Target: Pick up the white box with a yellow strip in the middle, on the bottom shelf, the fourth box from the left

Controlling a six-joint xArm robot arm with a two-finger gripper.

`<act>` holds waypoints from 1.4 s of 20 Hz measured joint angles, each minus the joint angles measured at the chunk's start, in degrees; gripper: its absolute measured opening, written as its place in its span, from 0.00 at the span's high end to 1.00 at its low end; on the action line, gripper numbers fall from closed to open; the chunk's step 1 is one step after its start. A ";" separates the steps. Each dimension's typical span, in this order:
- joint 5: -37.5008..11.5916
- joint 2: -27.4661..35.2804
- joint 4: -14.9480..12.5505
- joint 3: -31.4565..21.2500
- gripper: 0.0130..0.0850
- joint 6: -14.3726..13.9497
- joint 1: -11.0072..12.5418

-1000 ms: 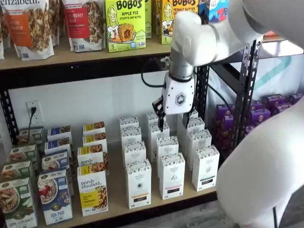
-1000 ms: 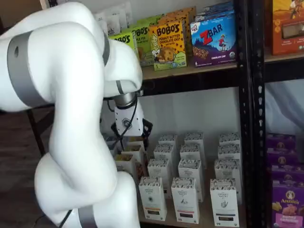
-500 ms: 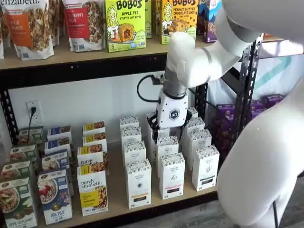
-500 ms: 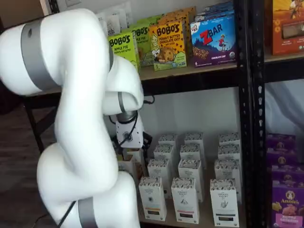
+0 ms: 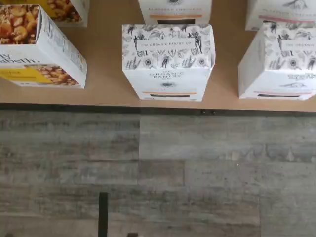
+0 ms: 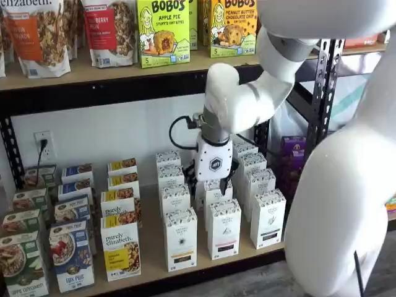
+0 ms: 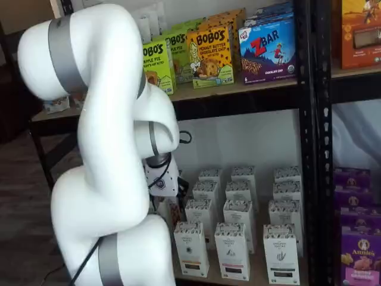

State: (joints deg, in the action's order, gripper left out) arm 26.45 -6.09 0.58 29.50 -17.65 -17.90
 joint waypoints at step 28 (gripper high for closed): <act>-9.15 26.94 -6.06 18.17 0.00 -4.48 1.10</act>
State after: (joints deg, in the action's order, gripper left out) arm 17.29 20.85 -5.48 47.66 -22.13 -16.80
